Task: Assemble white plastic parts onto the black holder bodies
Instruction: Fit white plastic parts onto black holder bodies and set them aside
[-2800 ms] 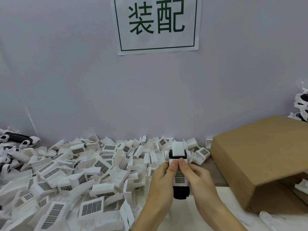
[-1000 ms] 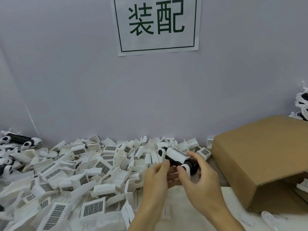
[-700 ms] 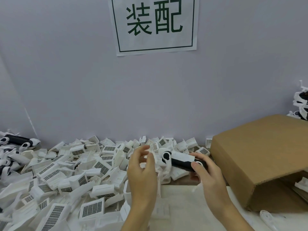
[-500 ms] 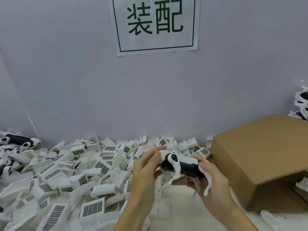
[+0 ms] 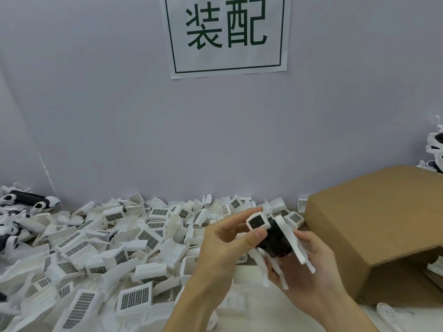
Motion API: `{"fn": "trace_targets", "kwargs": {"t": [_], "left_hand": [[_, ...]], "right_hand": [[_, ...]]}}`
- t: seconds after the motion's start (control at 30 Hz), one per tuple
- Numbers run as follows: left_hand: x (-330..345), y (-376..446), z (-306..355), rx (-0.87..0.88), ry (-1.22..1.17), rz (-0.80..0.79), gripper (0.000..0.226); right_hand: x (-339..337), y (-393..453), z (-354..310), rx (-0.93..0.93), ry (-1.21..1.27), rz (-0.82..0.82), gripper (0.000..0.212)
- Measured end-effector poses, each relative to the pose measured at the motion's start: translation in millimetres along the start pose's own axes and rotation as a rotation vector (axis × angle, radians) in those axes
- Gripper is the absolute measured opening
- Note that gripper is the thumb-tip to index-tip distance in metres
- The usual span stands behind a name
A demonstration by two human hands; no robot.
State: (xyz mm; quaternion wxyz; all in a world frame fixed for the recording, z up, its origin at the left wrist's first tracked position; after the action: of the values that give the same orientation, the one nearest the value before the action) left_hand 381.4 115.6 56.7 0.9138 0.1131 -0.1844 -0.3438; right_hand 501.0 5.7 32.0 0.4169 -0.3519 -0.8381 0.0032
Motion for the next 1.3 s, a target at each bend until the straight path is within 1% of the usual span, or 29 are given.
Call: {"fn": "trace_targets", "kwargs": {"t": [0.1,0.17,0.33,0.4,0.47,0.5,0.57,0.77,0.9,1.07,1.1,1.17,1.3], "left_hand": [[-0.3,0.5,-0.4,-0.004,0.011,0.004,0.042],[0.3,0.6,0.2,-0.003,0.01,0.003,0.038],[0.7,1.1,-6.9,-0.041,0.041,0.131,0.022],[-0.4,1.4,-9.6,-0.085,0.034,0.152,0.026],[-0.2,2.0,-9.6,-0.143,-0.025,0.179,0.019],[0.2,2.0,-9.4,-0.163,-0.059,0.186,0.019],[-0.3,1.7,-10.1,-0.183,-0.097,0.195,0.027],[-10.0,5.8,-11.9,-0.177,-0.144,0.167,0.029],[-13.4,5.4,-12.2,-0.174,-0.114,0.145,0.025],[-9.5,3.8,-11.5,-0.159,-0.055,0.142,0.023],[-7.6,3.2,-10.8,-0.151,-0.042,0.152,0.027],[-5.3,2.5,-10.4,-0.136,-0.03,0.167,0.033],[-7.8,3.8,-10.2,-0.177,-0.079,0.164,0.025]], "right_hand": [[-0.1,-0.9,-0.5,-0.006,0.021,-0.002,0.035],[-0.8,-0.9,-0.7,-0.03,0.028,0.011,0.035],[0.7,0.5,0.1,-0.158,0.021,0.132,0.035],[2.7,0.0,0.1,-0.224,-0.018,0.154,0.035],[2.5,0.8,-0.7,-0.292,-0.033,0.182,0.029],[2.3,1.2,-1.5,-0.319,-0.041,0.189,0.029],[1.6,1.3,-2.1,-0.34,-0.056,0.178,0.03],[0.8,-1.7,-2.3,-0.26,-0.071,0.111,0.034],[1.5,-3.0,-3.3,-0.227,-0.061,0.129,0.035],[2.4,-4.4,-3.3,-0.114,-0.05,0.14,0.031],[2.7,-4.4,-3.0,-0.101,-0.055,0.141,0.03],[3.0,-4.1,-2.8,-0.088,-0.065,0.141,0.03],[0.7,-1.3,-3.3,-0.094,-0.062,0.148,0.032]]}}
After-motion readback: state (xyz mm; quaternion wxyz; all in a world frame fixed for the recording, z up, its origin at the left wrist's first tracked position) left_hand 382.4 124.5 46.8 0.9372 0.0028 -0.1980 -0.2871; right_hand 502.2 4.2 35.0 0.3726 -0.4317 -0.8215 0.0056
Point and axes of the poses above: each hand's wrist, its own y-axis towards the middle knuckle, its own x-axis out of the palm, z = x × y, the point moved 1 cm from there along y, towards the middle knuckle, and after that the axes turned 15 degrees about z, right-handed, at the moved point
